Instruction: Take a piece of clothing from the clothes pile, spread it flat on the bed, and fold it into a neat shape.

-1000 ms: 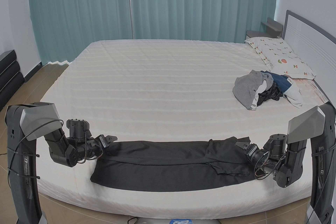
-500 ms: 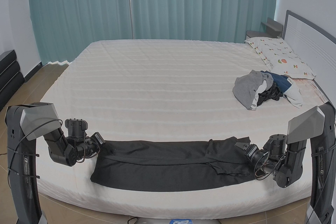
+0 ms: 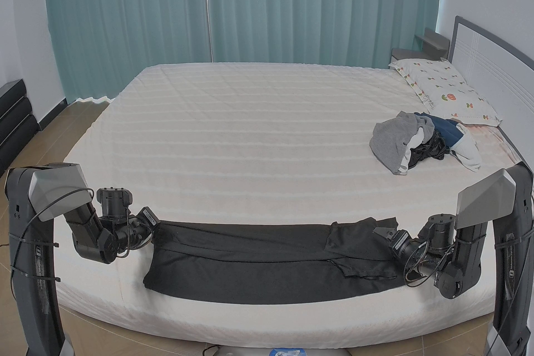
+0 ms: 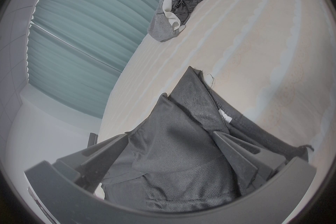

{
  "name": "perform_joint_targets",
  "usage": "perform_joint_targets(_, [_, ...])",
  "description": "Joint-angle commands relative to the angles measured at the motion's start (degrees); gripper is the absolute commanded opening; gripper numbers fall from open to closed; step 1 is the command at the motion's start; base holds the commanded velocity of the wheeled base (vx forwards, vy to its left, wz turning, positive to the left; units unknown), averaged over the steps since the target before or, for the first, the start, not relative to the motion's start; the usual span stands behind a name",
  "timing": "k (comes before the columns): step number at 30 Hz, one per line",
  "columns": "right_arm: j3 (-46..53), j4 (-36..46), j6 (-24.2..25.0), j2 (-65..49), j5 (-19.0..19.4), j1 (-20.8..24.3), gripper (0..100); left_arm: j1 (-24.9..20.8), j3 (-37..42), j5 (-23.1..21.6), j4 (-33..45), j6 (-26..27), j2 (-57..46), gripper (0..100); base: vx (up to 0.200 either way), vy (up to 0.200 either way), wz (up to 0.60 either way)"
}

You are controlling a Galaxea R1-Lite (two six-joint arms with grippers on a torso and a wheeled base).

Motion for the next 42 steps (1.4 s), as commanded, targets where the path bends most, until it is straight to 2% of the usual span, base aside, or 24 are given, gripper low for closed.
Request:
perform_joint_targets(1, [-0.01,-0.76,0.0,0.08,0.01,0.02,100,0.03,0.04,0.03,-0.05,0.02,0.12,0,0.0,0.0,0.0])
perform_joint_targets(6, [-0.01,-0.76,0.0,0.17,0.01,0.02,100,-0.06,0.39,0.03,-0.14,0.1,0.12,0,0.0,0.0,0.0])
perform_joint_targets(7, [-0.01,-0.76,0.0,0.26,0.01,0.02,100,0.03,0.48,0.03,-0.14,0.1,0.12,100,0.0,0.0,0.0])
perform_joint_targets(20, [-0.01,-0.76,0.0,0.35,0.01,0.02,100,1.61,2.76,-0.94,-0.22,-0.25,-4.89,100,0.0,0.0,0.0])
perform_joint_targets(30, [0.08,-0.76,-0.7,0.44,0.01,0.11,100,-2.17,6.1,-0.76,-0.22,2.21,-5.94,100,0.0,0.0,0.0])
perform_joint_targets(36, [0.08,-0.76,-0.7,0.52,0.01,0.11,100,-3.14,6.98,-0.76,-0.31,4.76,-5.5,100,0.0,0.0,0.0])
perform_joint_targets(42, [0.08,-0.76,-0.7,0.52,0.01,0.11,100,-3.75,6.81,-0.76,-0.31,5.11,-4.53,100,0.0,0.0,0.0])
